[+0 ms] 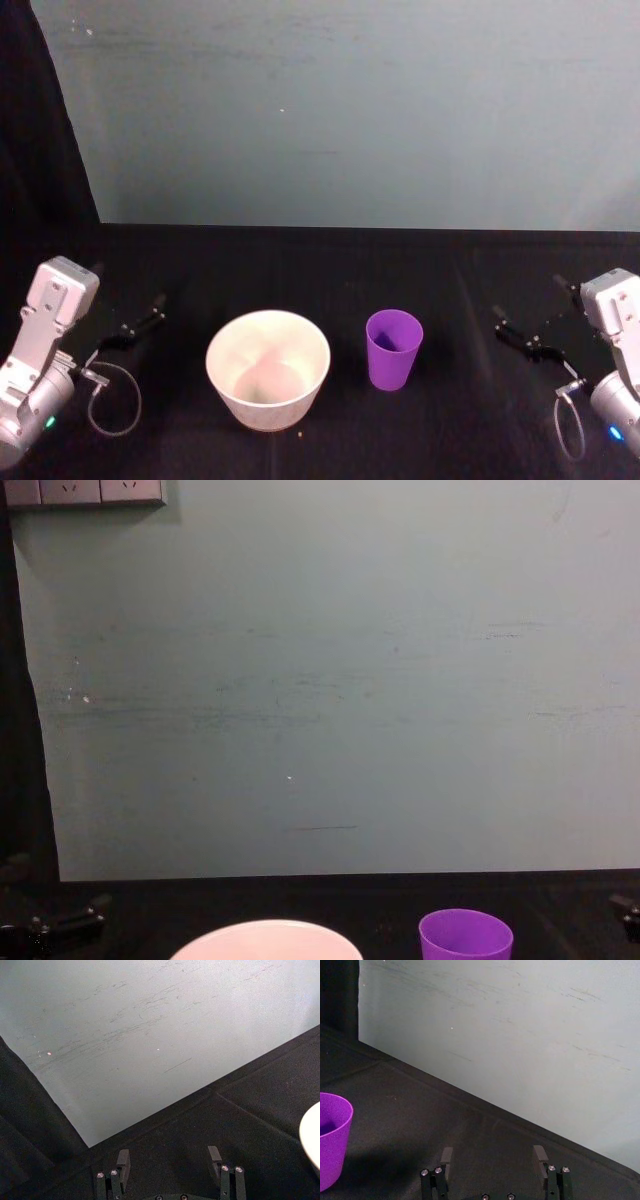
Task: Pick up the cup and pour the mung beans from the cup into the bowl.
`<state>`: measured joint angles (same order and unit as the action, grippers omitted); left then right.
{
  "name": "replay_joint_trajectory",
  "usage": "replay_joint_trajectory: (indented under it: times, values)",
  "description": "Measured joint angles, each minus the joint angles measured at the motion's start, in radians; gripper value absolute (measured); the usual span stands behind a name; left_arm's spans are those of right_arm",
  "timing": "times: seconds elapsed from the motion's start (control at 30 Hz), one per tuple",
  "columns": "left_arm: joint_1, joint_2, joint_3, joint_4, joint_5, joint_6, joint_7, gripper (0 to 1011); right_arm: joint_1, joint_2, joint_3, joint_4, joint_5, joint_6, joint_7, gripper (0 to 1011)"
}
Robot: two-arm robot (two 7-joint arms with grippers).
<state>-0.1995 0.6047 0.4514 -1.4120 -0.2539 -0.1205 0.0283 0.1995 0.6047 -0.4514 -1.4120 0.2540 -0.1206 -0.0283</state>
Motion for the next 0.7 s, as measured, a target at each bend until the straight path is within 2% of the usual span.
replay_joint_trajectory:
  times: [0.13, 0.2, 0.33, 0.53, 0.67, 0.7]
  values:
    - [0.000, 0.000, 0.000, 0.000, 0.000, 0.000, 0.000, 1003, 0.000, 0.000, 0.000, 0.000, 0.000, 0.000, 0.000, 1003]
    - [0.000, 0.000, 0.000, 0.000, 0.000, 0.000, 0.000, 1003, -0.013, 0.008, 0.008, -0.009, -0.007, -0.030, 0.008, 1003]
    - [0.000, 0.000, 0.000, 0.000, 0.000, 0.000, 0.000, 1003, -0.048, 0.019, 0.030, -0.031, 0.013, -0.080, 0.039, 1003]
    - [0.000, 0.000, 0.000, 0.000, 0.000, 0.000, 0.000, 1003, -0.118, 0.035, 0.064, -0.078, 0.065, -0.131, 0.089, 1003]
    - [0.000, 0.000, 0.000, 0.000, 0.000, 0.000, 0.000, 1003, -0.156, 0.041, 0.078, -0.095, 0.122, -0.163, 0.149, 1003]
    - [0.000, 0.000, 0.000, 0.000, 0.000, 0.000, 0.000, 1003, -0.164, 0.038, 0.081, -0.095, 0.150, -0.175, 0.182, 1003]
